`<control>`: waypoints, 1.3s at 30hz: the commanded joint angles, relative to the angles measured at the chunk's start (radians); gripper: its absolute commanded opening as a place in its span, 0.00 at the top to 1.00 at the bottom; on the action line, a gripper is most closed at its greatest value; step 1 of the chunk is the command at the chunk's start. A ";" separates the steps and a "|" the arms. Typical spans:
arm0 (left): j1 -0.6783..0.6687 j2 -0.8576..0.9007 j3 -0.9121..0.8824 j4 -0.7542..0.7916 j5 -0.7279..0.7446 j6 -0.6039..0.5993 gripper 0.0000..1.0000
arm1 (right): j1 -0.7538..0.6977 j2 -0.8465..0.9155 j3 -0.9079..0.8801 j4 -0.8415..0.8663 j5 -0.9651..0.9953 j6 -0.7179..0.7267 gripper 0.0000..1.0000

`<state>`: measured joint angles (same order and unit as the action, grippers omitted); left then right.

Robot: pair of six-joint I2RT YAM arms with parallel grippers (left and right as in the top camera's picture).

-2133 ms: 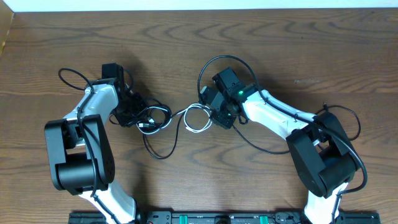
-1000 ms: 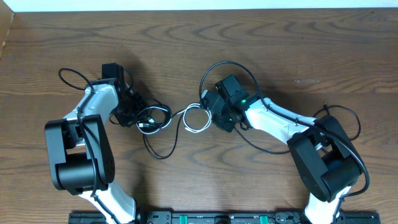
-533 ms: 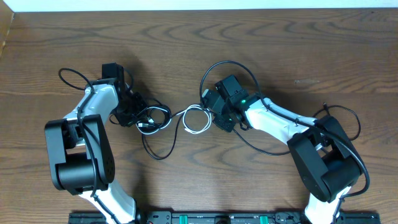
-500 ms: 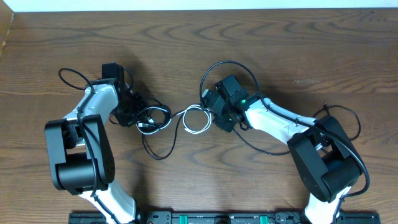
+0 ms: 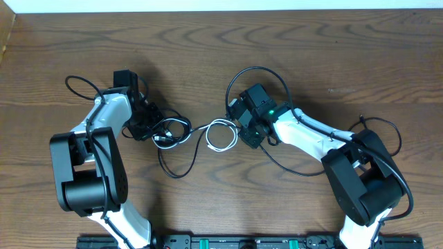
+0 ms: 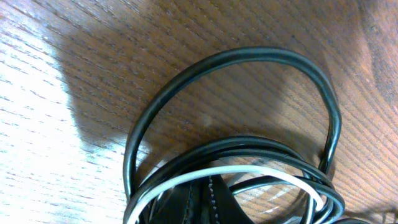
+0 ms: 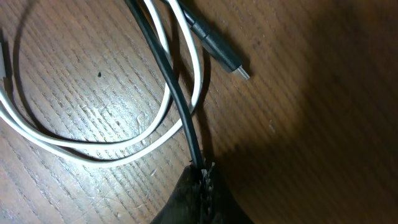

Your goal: Untangle cables

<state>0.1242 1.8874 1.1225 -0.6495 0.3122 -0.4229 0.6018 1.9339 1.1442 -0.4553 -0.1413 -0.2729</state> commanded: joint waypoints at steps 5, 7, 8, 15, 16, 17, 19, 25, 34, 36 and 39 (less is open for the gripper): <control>0.005 0.014 -0.013 0.002 -0.006 -0.009 0.92 | 0.007 0.049 -0.047 -0.072 0.045 0.018 0.99; 0.005 0.014 -0.013 0.002 -0.007 -0.008 0.92 | 0.006 0.049 -0.047 -0.092 0.046 0.010 0.99; 0.005 0.014 -0.013 0.002 -0.010 -0.008 0.92 | 0.005 0.049 -0.047 -0.096 0.046 0.010 0.99; 0.005 0.014 -0.013 0.052 -0.010 -0.009 0.92 | -0.001 0.048 -0.047 -0.102 0.046 0.125 0.99; 0.005 0.014 -0.013 0.064 -0.010 -0.009 0.92 | -0.003 0.047 -0.047 -0.105 0.051 0.159 0.99; 0.005 0.014 -0.013 0.071 -0.010 -0.009 0.92 | -0.004 0.047 -0.047 -0.112 0.069 0.175 0.99; 0.005 0.014 -0.013 0.093 -0.010 -0.009 0.92 | -0.005 0.044 -0.047 -0.131 0.126 0.261 0.99; 0.005 0.014 -0.013 0.121 -0.018 -0.008 0.92 | -0.005 0.042 -0.047 -0.139 0.142 0.320 0.99; 0.005 0.014 -0.013 0.117 -0.018 0.022 0.92 | -0.004 0.043 -0.047 -0.168 0.105 0.242 0.99; 0.005 0.014 -0.013 0.116 -0.018 0.026 0.92 | -0.004 0.043 -0.047 -0.170 0.105 0.251 0.99; 0.005 0.014 -0.013 0.117 -0.017 0.026 0.92 | -0.008 0.037 -0.047 -0.168 0.104 0.303 0.99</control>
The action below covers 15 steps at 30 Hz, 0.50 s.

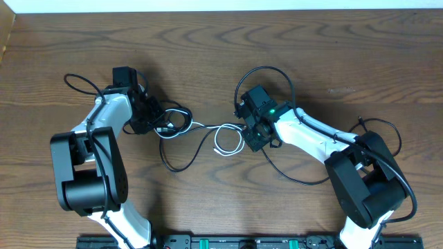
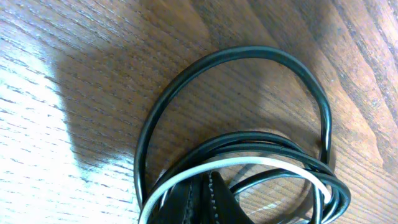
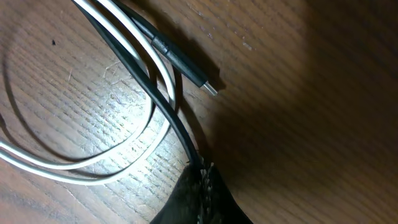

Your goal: Untangle cables

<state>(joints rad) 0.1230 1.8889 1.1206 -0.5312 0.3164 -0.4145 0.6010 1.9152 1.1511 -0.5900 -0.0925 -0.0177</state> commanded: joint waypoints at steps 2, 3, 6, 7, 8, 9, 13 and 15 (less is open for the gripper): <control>0.006 0.011 -0.010 -0.003 -0.018 0.018 0.92 | -0.013 0.032 -0.053 -0.032 0.045 0.071 0.99; 0.005 0.004 -0.007 -0.008 -0.010 0.034 0.93 | -0.016 0.008 -0.053 -0.036 0.032 0.069 0.99; 0.004 -0.056 0.025 -0.053 -0.023 0.070 0.92 | -0.026 -0.088 -0.053 -0.047 0.030 0.070 0.99; 0.004 -0.084 0.035 -0.064 -0.031 0.069 0.92 | -0.027 -0.123 -0.053 -0.053 0.030 0.069 0.99; 0.004 -0.111 0.040 -0.069 -0.030 0.069 0.92 | -0.028 -0.146 -0.053 -0.058 0.030 0.069 0.99; 0.002 -0.140 0.043 -0.070 -0.030 0.068 0.92 | -0.032 -0.185 -0.053 -0.068 0.030 0.069 0.99; -0.031 -0.264 0.043 -0.069 -0.047 0.061 0.92 | -0.055 -0.271 -0.053 -0.103 0.030 0.074 0.99; -0.065 -0.303 0.043 -0.070 -0.047 0.061 0.92 | -0.067 -0.299 -0.053 -0.114 0.026 0.073 0.99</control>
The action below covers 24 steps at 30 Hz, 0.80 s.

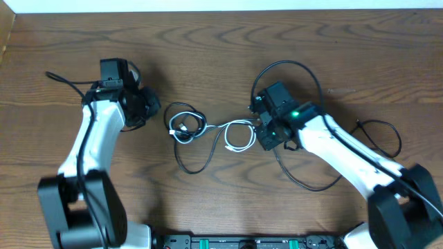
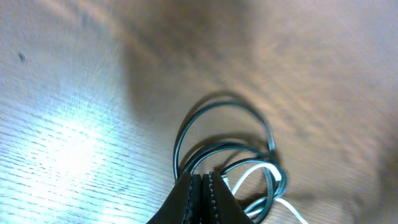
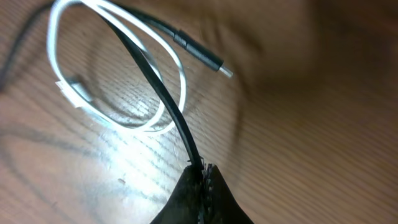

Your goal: Untangle cables

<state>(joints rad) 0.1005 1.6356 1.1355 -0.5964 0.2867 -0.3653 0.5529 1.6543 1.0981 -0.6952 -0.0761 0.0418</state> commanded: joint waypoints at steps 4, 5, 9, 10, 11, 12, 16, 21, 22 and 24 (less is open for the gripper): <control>-0.135 -0.060 0.028 -0.016 -0.015 0.013 0.91 | -0.024 -0.042 0.000 -0.008 -0.024 0.014 0.99; -0.161 -0.057 0.027 -0.017 -0.016 0.013 0.91 | -0.024 -0.042 0.000 -0.009 -0.028 0.014 0.99; -0.263 -0.037 0.027 -0.013 -0.030 0.013 0.68 | -0.024 -0.042 0.000 -0.008 -0.036 0.025 0.99; -0.285 -0.031 0.027 -0.013 -0.050 0.013 0.63 | -0.024 -0.042 0.000 -0.008 -0.040 0.033 0.99; -0.301 -0.025 0.027 -0.013 -0.074 0.013 0.60 | -0.024 -0.042 0.000 -0.008 -0.048 0.032 0.99; -0.320 -0.014 0.027 -0.013 -0.109 0.013 0.55 | -0.024 -0.042 0.000 -0.008 -0.054 0.032 0.99; -0.371 0.051 0.027 -0.008 -0.168 0.013 0.49 | -0.024 -0.042 0.000 -0.008 -0.058 0.032 0.99; -0.398 0.167 0.027 0.031 -0.164 0.012 0.48 | -0.024 -0.042 0.000 -0.010 -0.060 0.033 0.99; -0.401 0.180 0.027 0.039 -0.164 0.012 0.48 | -0.024 -0.042 0.000 -0.013 -0.065 0.033 0.99; -0.404 0.195 0.027 0.053 -0.164 0.012 0.48 | -0.024 -0.042 0.000 -0.022 -0.066 0.040 0.99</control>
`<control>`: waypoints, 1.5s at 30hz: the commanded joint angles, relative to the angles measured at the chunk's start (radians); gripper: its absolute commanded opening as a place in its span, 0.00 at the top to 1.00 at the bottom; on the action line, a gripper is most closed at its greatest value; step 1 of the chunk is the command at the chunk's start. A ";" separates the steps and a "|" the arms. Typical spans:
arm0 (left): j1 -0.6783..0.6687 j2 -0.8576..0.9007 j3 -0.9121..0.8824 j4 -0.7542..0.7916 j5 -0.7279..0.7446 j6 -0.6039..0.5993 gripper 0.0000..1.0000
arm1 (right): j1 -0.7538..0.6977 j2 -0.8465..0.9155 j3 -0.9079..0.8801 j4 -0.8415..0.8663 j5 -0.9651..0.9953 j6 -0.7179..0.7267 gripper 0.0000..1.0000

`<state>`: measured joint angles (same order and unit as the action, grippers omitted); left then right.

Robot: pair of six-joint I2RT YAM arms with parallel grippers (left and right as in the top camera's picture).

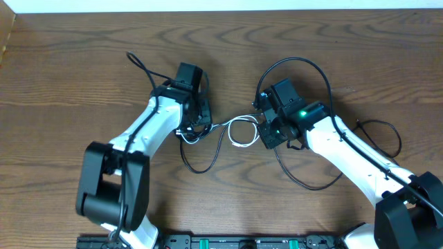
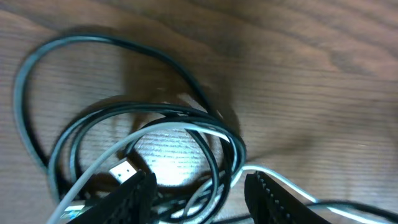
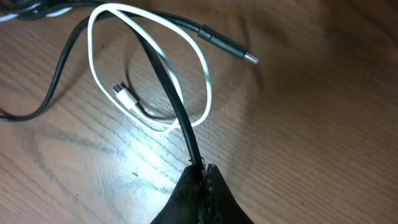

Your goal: Untangle cables

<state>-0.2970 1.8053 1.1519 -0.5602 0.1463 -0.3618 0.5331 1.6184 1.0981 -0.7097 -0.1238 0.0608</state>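
A black cable and a white cable lie tangled mid-table. Their tight coil [image 1: 192, 129] sits under my left gripper [image 1: 194, 116], which hangs open just above it. In the left wrist view the gripper [image 2: 200, 180] straddles black loops [image 2: 124, 118], a white strand [image 2: 186, 129] and a silver USB plug [image 2: 124, 169]. My right gripper [image 1: 270, 133] is shut on the black cable [image 3: 177, 106] a little right of the white loop [image 1: 239, 131]. The right wrist view shows the gripper [image 3: 202, 168], the white loop [image 3: 205, 93], a black plug [image 3: 225, 45] and a small white plug [image 3: 123, 93].
Slack black cable arcs behind my right gripper [image 1: 294, 63] and sweeps toward the front [image 1: 308, 185]. Another black strand loops below the coil [image 1: 197, 166]. The arms' own leads curl at the left [image 1: 138, 63] and far right [image 1: 377, 131]. Brown wooden table [image 1: 62, 41] all around.
My left gripper was shut and off to the left of the coil; now it is open directly over the coil. The right gripper still holds the black cable in about the same spot.
At first both grippers were shut at the cables, the left at the coil and the right beside the white loop. They then stood slightly farther apart. Later the left was away at the far left, and the right farther right. Now the left is open over the coil.
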 commanded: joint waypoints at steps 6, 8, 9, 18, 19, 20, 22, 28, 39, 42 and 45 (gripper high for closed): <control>-0.011 0.073 0.011 0.036 -0.024 -0.019 0.48 | -0.004 -0.006 0.000 -0.008 -0.018 0.022 0.99; -0.012 0.093 0.011 0.041 -0.023 -0.036 0.48 | -0.004 -0.006 0.000 -0.008 -0.018 0.021 0.99; -0.014 0.102 0.011 0.046 -0.023 -0.042 0.48 | -0.004 -0.006 0.000 -0.008 -0.018 0.021 0.99; -0.032 0.171 0.011 0.065 -0.050 -0.061 0.92 | -0.014 -0.017 0.001 -0.009 -0.020 0.022 0.99; -0.028 0.171 0.011 0.057 -0.077 -0.082 0.92 | -0.027 -0.035 0.001 -0.008 -0.013 0.033 0.99; -0.016 0.171 0.011 0.042 -0.131 -0.124 0.92 | -0.049 -0.066 0.001 -0.005 -0.014 0.045 0.99; 0.010 0.171 0.011 0.030 -0.159 -0.147 0.92 | -0.089 -0.132 0.001 0.003 -0.017 0.047 0.99; 0.161 0.171 0.011 -0.017 -0.126 -0.272 0.92 | -0.220 -0.365 0.001 -0.013 -0.017 0.047 0.99; 0.357 0.171 0.011 -0.054 0.055 -0.260 0.92 | -0.448 -0.533 0.001 -0.046 -0.049 0.010 0.99; 0.354 0.171 0.011 -0.053 0.091 -0.261 0.92 | -0.436 -0.506 0.000 -0.072 -0.149 0.042 0.99; 0.340 0.171 0.011 -0.052 0.097 -0.260 0.92 | -0.401 -0.460 -0.002 -0.076 -0.267 0.052 0.86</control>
<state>0.0544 1.9285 1.1873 -0.6010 0.2276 -0.6250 0.0978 1.1145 1.0939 -0.7830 -0.2348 0.0998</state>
